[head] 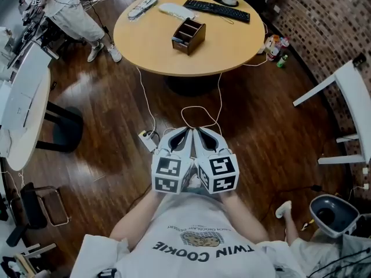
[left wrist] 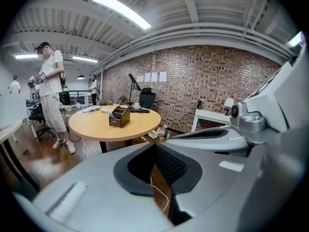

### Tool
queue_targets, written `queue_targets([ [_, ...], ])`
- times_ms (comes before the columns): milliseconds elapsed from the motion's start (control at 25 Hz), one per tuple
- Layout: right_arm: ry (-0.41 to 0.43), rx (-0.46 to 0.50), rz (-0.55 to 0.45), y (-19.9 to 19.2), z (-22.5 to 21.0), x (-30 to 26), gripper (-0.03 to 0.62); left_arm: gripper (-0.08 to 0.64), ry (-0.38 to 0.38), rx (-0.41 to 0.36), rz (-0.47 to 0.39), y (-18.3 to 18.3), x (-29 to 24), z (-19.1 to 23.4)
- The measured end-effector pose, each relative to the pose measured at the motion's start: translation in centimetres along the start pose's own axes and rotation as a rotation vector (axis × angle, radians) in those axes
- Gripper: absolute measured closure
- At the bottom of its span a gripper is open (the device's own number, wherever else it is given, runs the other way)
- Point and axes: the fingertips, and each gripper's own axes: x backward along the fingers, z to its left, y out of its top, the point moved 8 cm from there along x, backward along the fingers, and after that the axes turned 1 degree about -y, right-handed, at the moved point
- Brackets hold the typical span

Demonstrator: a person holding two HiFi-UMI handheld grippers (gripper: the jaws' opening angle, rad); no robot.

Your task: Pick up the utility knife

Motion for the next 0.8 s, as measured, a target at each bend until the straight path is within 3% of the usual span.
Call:
queue_targets([
  [400,-0.012,0.013,0.009,2.3,-2.8,-5.6,0.592,0.555,-0.014,0.017,-0.002,1.9,-5.2,3.8],
  [800,-0.059,0.008,0.019,6.8,-4.3,-14.9,0.592,0.554,-0.062,0.018,-0.001,5.7,-11.3,12.1],
])
